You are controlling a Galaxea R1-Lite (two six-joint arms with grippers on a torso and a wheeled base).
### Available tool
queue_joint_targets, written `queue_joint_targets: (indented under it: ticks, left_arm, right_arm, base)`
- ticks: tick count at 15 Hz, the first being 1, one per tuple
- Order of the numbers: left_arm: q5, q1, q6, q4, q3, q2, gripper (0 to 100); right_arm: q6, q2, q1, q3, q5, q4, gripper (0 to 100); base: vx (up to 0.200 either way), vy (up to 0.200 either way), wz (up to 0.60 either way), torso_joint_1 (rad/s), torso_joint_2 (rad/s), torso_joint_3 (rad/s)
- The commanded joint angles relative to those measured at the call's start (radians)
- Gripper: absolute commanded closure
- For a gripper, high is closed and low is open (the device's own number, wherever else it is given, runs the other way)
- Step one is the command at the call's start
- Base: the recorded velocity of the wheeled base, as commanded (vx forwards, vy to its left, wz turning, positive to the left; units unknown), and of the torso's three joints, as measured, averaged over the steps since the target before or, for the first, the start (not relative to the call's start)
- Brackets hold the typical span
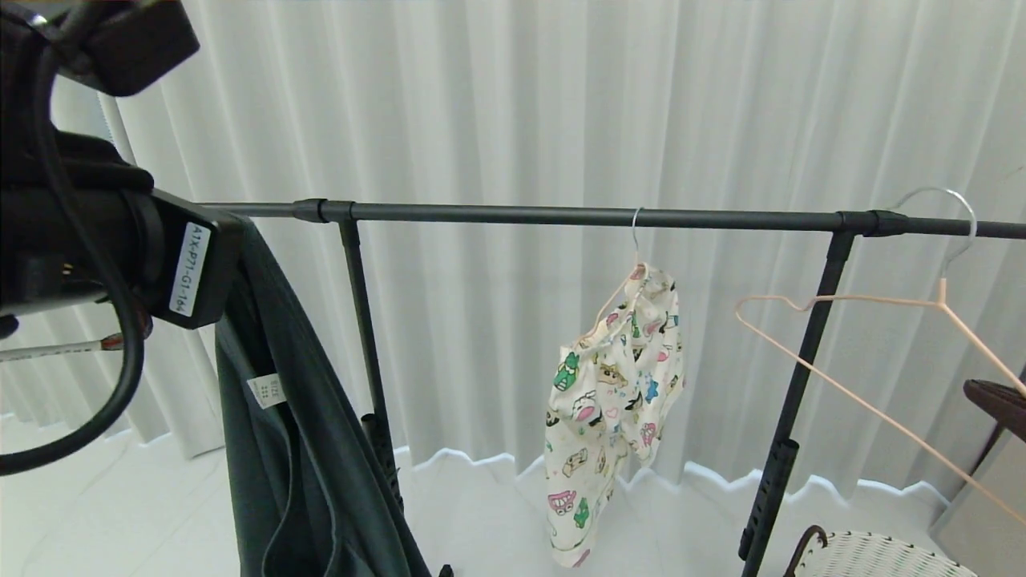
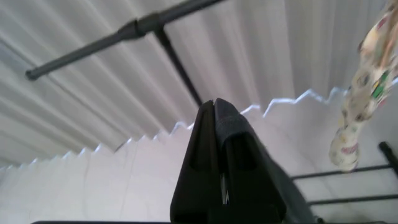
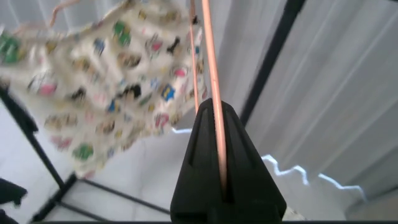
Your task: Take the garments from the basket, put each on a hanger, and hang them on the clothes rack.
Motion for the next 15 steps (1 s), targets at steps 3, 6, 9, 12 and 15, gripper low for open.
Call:
queue_joint_targets:
  ticks: [3, 6, 9, 12, 15]
  left_arm:
    - [0.001, 0.062, 0.002, -0.022, 0.081, -0.008, 100]
    - [0.003, 0.066, 0.002, -0.022, 0.090, -0.006, 100]
    - [0.003, 0.066, 0.000, -0.022, 0.110, -0.002, 100]
    - [0.000, 0.065, 0.000, -0.080, 0.174, -0.008, 100]
    - [0.000, 0.065, 0.000, -0.157, 0.249, -0.003, 100]
  right_arm:
    - [-0.008, -0.082, 0.000, 0.032, 0.002, 0.003, 100]
    - [-0.020, -0.071, 0.032, 0.031, 0.002, 0.003, 100]
    - [-0.021, -0.054, 0.062, 0.031, 0.000, 0.003, 100]
    - [-0.024, -0.043, 0.062, 0.037, -0.003, 0.011, 100]
    - [-0.040, -0.042, 0.062, 0.025, 0.010, 0.100, 100]
  base:
    - [-0.200, 0.000, 0.00, 0.002, 0.00, 0.005]
    - [-0.200, 0.000, 0.00, 0.005, 0.00, 0.002]
    - [-0.200, 0.000, 0.00, -0.001, 0.00, 0.002]
    - [-0.133, 0.000, 0.00, 0.003, 0.00, 0.002]
    - [0.000, 0.000, 0.00, 0.000, 0.00, 0.000]
